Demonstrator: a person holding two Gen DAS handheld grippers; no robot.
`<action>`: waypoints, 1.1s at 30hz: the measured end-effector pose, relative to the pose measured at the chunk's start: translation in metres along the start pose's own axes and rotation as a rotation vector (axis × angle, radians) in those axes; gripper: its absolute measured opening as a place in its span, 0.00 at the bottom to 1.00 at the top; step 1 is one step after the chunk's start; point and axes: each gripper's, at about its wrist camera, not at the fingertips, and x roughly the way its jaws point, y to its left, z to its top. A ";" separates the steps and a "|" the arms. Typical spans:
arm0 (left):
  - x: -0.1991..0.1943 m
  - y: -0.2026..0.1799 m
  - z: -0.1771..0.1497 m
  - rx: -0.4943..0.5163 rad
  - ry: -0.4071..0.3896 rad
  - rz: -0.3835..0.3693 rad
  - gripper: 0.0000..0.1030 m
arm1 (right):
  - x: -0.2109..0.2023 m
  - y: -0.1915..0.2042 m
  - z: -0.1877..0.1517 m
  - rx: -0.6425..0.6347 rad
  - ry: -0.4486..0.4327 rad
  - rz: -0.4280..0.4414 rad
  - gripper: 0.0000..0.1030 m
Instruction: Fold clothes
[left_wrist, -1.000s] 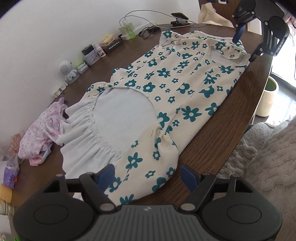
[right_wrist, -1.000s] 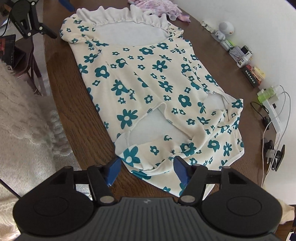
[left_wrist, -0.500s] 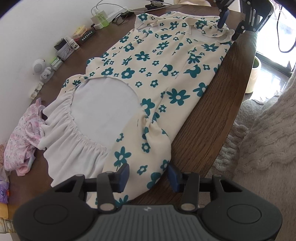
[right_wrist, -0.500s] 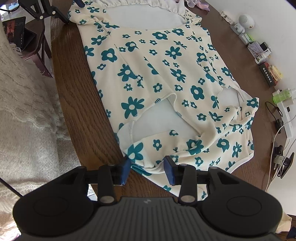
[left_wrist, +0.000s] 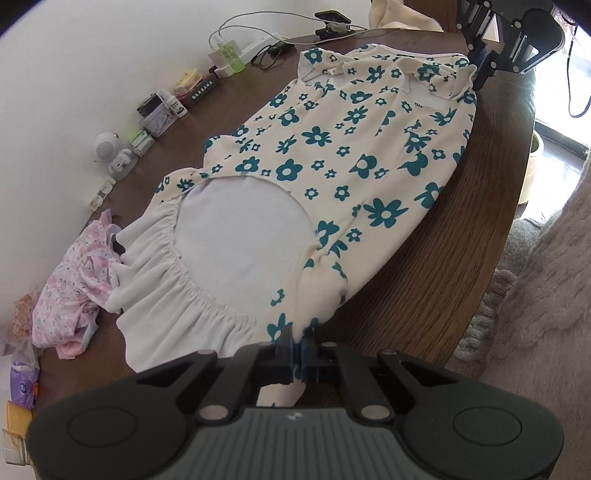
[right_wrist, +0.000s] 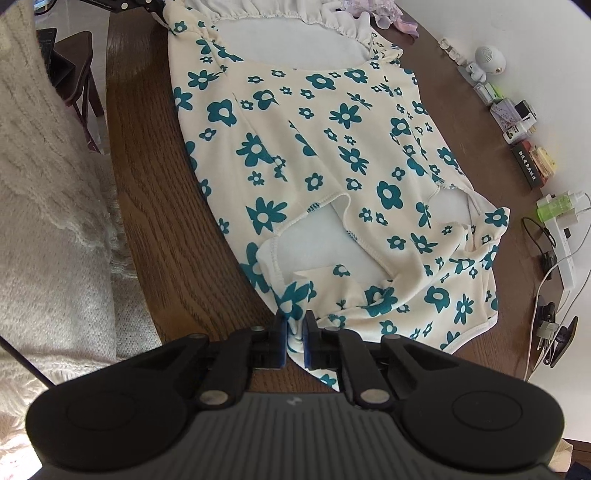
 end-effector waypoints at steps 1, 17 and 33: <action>-0.002 0.003 0.004 0.007 -0.011 0.023 0.02 | -0.003 -0.003 0.001 0.000 -0.010 -0.010 0.06; 0.092 0.082 0.070 0.021 0.007 0.084 0.03 | 0.037 -0.099 0.055 -0.041 0.004 -0.121 0.06; 0.102 0.111 0.058 -0.241 -0.058 -0.021 0.15 | 0.041 -0.126 0.034 0.213 -0.080 -0.059 0.13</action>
